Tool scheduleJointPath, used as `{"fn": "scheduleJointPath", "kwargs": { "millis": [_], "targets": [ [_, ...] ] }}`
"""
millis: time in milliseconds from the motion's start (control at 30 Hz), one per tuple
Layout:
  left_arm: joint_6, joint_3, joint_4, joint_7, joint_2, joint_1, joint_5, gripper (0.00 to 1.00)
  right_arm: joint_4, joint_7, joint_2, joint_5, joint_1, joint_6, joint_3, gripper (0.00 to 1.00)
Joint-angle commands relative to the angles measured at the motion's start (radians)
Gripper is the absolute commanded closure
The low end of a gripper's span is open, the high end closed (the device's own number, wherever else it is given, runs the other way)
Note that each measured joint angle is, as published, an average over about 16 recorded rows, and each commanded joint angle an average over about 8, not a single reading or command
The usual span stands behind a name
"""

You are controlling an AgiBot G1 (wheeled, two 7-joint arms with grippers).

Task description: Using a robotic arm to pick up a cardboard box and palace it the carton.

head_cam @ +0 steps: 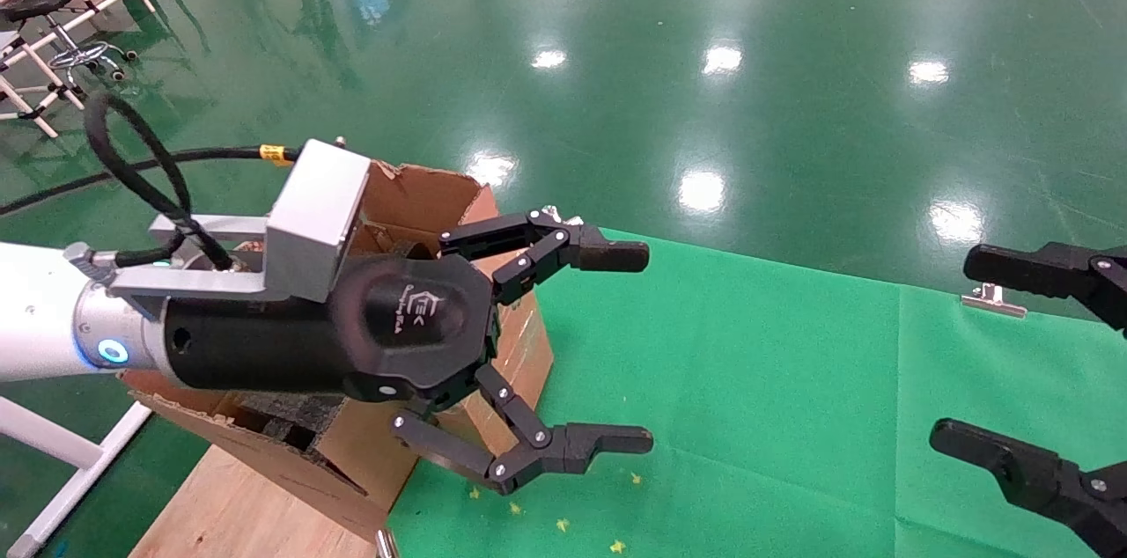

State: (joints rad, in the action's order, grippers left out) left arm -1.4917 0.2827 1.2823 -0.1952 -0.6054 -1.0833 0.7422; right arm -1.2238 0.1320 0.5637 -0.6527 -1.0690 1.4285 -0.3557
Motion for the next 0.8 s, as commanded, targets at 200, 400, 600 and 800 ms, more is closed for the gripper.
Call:
{"fn": "scheduleJointPath", "kwargs": {
  "millis": [200,400,600,800],
  "targets": [
    [0.009,0.014,0.002,-0.034,0.023,-0.035,0.05,0.0,0.0,0.0,0.0,0.0,0.0,0.0,0.0,1.0],
    [0.04,0.057,0.005,-0.167,0.082,-0.111,0.172,0.0,0.0,0.0,0.0,0.0,0.0,0.0,0.0,1.0],
    [0.04,0.107,0.041,-0.316,0.159,-0.189,0.327,0.0,0.0,0.0,0.0,0.0,0.0,0.0,0.0,1.0],
    [0.023,0.136,0.055,-0.393,0.19,-0.243,0.405,0.0,0.0,0.0,0.0,0.0,0.0,0.0,0.0,1.0]
  ]
}}
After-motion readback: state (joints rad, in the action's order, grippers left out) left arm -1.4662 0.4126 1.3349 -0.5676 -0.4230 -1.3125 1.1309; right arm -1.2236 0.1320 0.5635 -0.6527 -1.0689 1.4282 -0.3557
